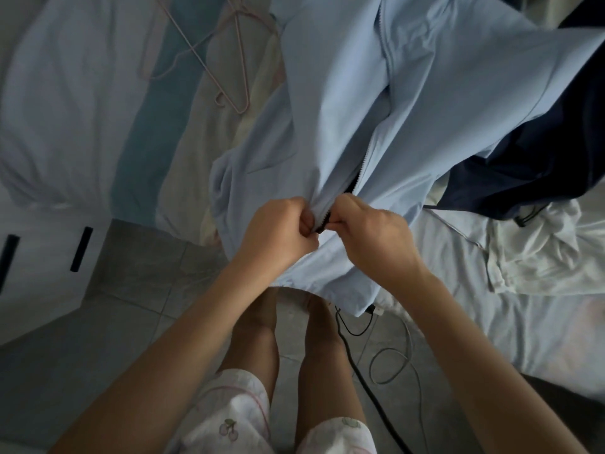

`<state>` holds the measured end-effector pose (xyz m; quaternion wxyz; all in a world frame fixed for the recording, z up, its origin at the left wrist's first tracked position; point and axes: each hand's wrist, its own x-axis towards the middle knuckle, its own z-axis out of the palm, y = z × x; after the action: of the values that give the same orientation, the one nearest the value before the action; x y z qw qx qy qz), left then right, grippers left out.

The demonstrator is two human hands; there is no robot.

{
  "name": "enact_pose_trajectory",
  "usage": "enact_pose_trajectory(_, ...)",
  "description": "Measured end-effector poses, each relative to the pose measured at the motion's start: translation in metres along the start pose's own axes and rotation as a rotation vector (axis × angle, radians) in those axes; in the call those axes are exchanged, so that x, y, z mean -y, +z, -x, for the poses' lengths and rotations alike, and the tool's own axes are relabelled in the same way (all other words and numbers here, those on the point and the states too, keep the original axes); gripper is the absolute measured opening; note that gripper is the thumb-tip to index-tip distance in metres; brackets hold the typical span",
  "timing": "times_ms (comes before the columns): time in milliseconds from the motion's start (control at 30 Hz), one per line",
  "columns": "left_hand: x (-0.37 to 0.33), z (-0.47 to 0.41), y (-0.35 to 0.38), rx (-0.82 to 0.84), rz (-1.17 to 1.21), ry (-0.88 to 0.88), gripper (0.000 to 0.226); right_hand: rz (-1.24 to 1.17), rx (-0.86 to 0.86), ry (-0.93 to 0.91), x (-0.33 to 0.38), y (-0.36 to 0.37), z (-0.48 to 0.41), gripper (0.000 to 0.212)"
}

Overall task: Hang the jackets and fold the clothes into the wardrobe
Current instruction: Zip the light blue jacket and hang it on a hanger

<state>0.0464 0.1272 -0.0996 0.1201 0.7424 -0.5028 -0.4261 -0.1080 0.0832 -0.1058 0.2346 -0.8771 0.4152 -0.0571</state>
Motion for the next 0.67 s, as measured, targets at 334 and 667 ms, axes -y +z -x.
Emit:
enact_pose_trajectory(334,-0.007,0.015,-0.019,0.200,-0.047,-0.015,0.020,0.027,-0.088,0.313,-0.078,-0.050,-0.030,0.018)
enact_pose_trajectory(667,-0.020,-0.001,-0.014,-0.023,-0.105,0.151,0.043,-0.188,-0.184,0.360,-0.049,-0.041,-0.026,0.016)
